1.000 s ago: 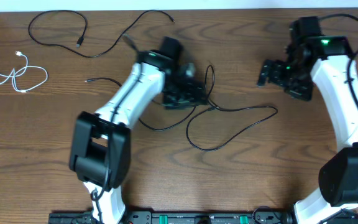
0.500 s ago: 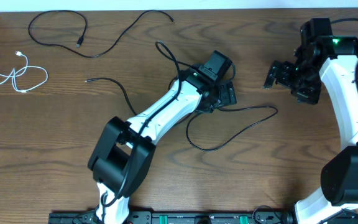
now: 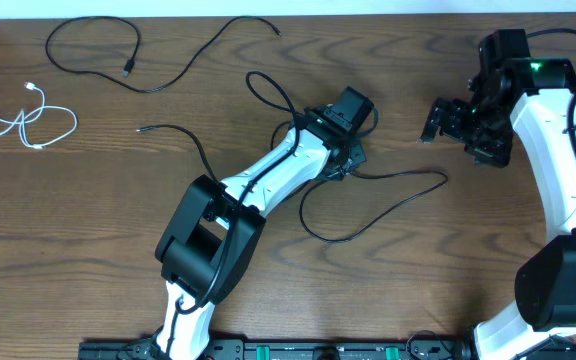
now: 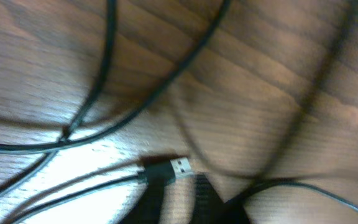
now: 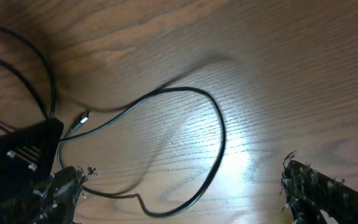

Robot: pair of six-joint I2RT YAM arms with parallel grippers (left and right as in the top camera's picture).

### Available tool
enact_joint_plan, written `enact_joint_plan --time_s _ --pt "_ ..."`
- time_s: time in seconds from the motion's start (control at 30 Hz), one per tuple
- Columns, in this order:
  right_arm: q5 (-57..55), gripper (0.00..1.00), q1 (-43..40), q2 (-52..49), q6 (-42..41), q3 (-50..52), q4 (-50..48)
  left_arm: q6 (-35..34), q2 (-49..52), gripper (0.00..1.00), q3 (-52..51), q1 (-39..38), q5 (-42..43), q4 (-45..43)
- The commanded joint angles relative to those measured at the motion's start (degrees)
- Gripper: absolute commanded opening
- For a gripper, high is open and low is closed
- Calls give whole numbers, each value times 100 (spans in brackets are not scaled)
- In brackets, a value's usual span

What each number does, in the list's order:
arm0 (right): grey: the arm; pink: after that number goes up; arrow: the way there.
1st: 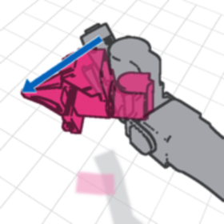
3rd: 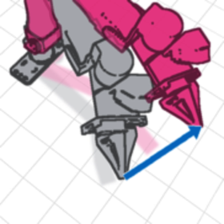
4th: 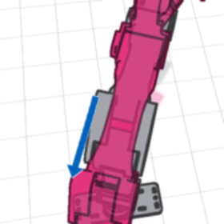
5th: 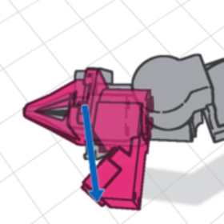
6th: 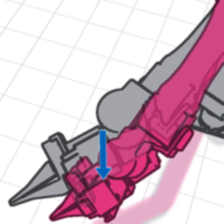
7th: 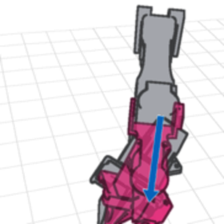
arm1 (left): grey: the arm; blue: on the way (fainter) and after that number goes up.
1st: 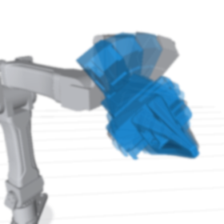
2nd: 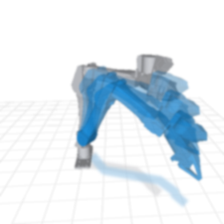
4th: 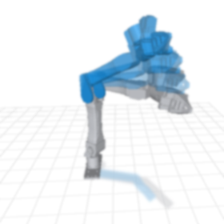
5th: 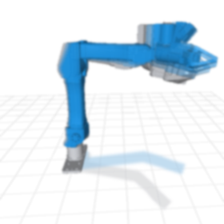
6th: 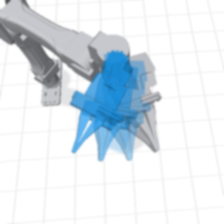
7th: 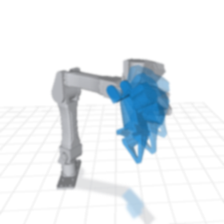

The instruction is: Untangle cables

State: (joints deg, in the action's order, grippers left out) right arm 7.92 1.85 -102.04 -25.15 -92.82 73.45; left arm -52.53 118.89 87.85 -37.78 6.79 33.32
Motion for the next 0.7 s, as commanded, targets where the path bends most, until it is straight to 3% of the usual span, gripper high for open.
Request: enact_joint_plan --time_s 0.0,0.13,0.27,0.47,0.67 --pt "15 99 50 39 39 -13 -4 269 -107 7 33 87 879 -98" --pt "17 99 50 39 42 -13 -13 758 -562 8 146 245 2138 -328" --pt "138 99 50 39 186 -13 -31 750 -1303 7 170 474 2763 -787" --pt "1902 99 50 39 2124 -13 -289 706 -2476 7 170 892 2765 -1311" --pt "4013 96 44 79 3722 -13 -516 131 -3110 7 168 1095 2750 -1292"
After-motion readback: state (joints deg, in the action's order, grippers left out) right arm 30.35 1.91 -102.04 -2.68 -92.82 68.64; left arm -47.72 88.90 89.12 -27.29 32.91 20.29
